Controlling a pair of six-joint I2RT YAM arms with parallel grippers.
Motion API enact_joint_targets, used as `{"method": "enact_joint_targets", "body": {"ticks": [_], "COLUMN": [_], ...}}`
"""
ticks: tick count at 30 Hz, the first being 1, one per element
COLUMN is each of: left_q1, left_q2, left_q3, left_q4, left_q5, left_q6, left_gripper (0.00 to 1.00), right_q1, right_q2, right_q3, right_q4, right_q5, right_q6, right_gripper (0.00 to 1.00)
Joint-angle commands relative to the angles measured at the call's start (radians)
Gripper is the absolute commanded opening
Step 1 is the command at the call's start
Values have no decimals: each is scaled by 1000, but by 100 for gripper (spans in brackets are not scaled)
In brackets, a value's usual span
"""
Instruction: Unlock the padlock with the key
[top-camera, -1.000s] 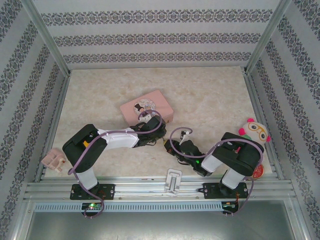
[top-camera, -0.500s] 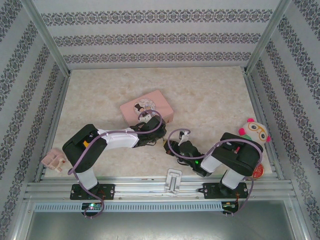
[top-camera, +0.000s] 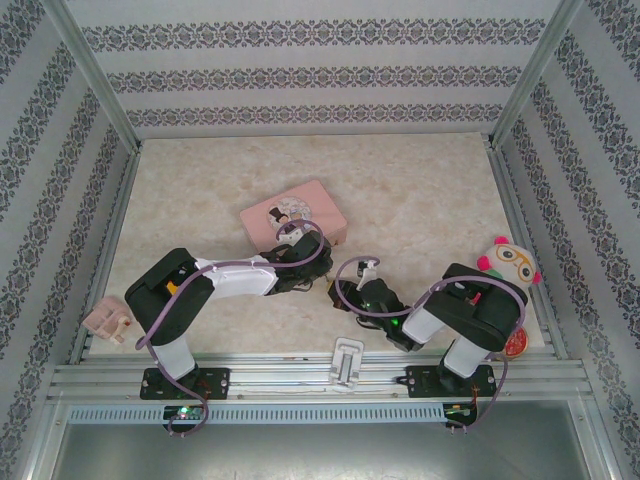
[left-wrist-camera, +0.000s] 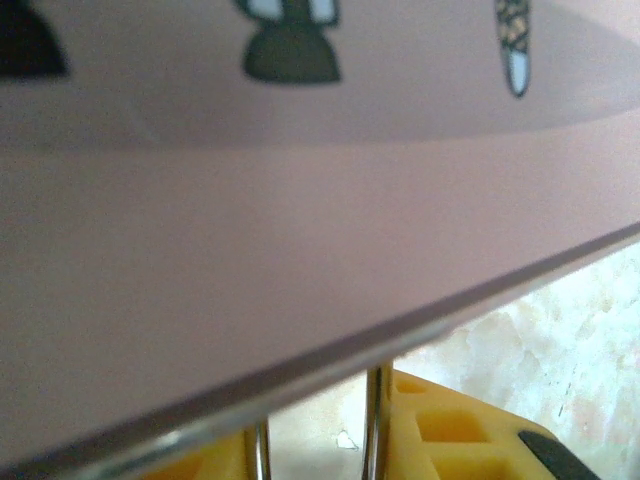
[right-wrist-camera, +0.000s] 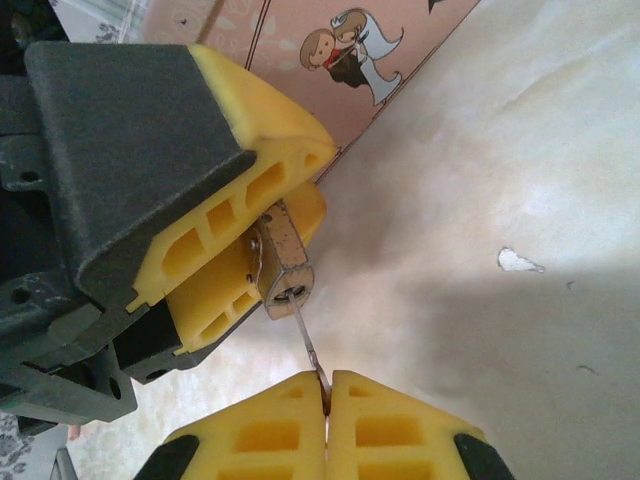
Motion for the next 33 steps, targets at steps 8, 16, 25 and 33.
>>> {"method": "enact_joint_targets", "body": {"ticks": [8, 16, 25, 33], "left_q1": [-18, -18, -18, -18], "left_q2": [-36, -53, -56, -34], "left_q3": [22, 47, 74, 71], "left_q4": [-7, -94, -140, -103], "left_q5": [78, 50, 26, 26], "left_q6": [-39, -59, -77, -149], "left_gripper": [0, 0, 0, 0], "right_q1": [-45, -59, -64, -12], "right_q2": [-41, -96, -85, -24], "right_q3": [-5, -49, -32, -13], "right_q4": [123, 88, 68, 112], "right_q5": [-43, -68, -107, -29], "right_q6": [-18, -1, 17, 71], "right_gripper": [0, 0, 0, 0]}}
